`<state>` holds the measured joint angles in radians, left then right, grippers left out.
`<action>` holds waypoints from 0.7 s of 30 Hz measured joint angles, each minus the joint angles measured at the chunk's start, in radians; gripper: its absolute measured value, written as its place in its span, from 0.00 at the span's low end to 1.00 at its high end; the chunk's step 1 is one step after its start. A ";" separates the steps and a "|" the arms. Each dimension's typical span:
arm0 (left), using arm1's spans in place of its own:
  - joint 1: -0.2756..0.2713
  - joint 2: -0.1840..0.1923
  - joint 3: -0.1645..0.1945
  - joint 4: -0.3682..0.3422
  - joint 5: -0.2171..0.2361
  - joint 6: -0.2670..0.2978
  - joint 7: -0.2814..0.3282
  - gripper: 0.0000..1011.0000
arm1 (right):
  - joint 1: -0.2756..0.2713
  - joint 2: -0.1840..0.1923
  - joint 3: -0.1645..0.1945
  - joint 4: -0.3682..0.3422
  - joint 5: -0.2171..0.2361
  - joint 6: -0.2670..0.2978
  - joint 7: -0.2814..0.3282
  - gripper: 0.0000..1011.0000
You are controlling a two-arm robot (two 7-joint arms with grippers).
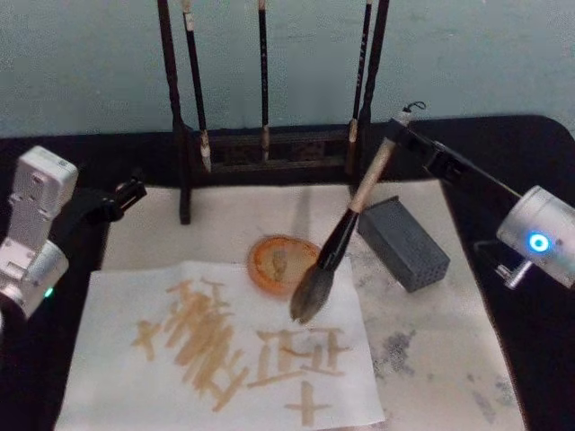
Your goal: Pick up the brush from the inkstone, write on the paper, then place the brush back to its original position.
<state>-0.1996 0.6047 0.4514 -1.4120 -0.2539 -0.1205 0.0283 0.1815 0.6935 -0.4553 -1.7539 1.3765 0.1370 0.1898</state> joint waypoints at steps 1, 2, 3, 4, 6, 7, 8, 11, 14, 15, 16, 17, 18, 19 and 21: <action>0.000 0.000 0.000 0.000 0.000 0.000 0.000 0.99 | 0.009 -0.008 -0.005 0.006 0.000 0.000 -0.008 0.20; 0.000 0.000 0.000 0.000 0.000 0.000 0.000 0.99 | 0.015 -0.013 -0.008 0.009 0.000 0.000 -0.011 0.20; 0.000 0.000 0.000 0.000 0.000 0.000 0.000 0.99 | 0.025 -0.021 -0.013 0.017 0.000 0.000 -0.019 0.20; 0.000 0.000 0.000 0.000 0.000 0.000 0.000 0.99 | 0.030 -0.026 -0.016 0.021 0.000 0.000 -0.023 0.20; 0.000 0.000 0.000 0.000 0.000 0.000 0.000 0.99 | 0.045 -0.040 -0.024 0.036 -0.001 -0.001 -0.034 0.20; 0.000 0.000 0.000 0.000 0.000 0.000 0.000 0.99 | 0.049 -0.045 -0.026 0.041 -0.001 -0.002 -0.038 0.20; 0.000 0.000 0.000 0.000 0.000 0.000 0.000 0.99 | 0.053 -0.050 -0.027 0.046 -0.001 -0.004 -0.042 0.20; 0.000 0.000 0.000 0.000 0.000 0.000 0.000 0.99 | 0.066 -0.070 -0.032 0.069 -0.005 -0.015 -0.054 0.20; 0.000 0.000 0.000 0.000 0.000 0.000 0.000 0.99 | 0.080 -0.094 -0.034 0.098 -0.014 -0.028 -0.068 0.20; 0.000 0.000 0.000 0.000 0.000 0.000 0.000 0.99 | 0.084 -0.101 -0.034 0.107 -0.016 -0.030 -0.071 0.20; 0.000 0.000 0.000 0.000 0.000 0.000 0.000 0.99 | 0.087 -0.106 -0.035 0.114 -0.017 -0.031 -0.074 0.20; 0.000 0.000 0.000 0.000 0.000 0.000 0.000 0.99 | 0.095 -0.118 -0.035 0.131 -0.020 -0.033 -0.080 0.20; 0.000 0.000 0.000 0.000 0.000 0.000 0.000 0.99 | 0.099 -0.124 -0.035 0.140 -0.022 -0.034 -0.082 0.20; 0.000 0.000 0.000 0.000 0.000 0.000 0.000 0.99 | 0.105 -0.133 -0.036 0.154 -0.025 -0.035 -0.086 0.20; 0.000 0.000 0.000 0.000 0.000 0.000 0.000 0.99 | 0.112 -0.143 -0.036 0.168 -0.028 -0.037 -0.088 0.20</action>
<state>-0.1995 0.6047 0.4514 -1.4120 -0.2539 -0.1205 0.0283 0.2931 0.5505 -0.4910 -1.5854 1.3488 0.1001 0.1021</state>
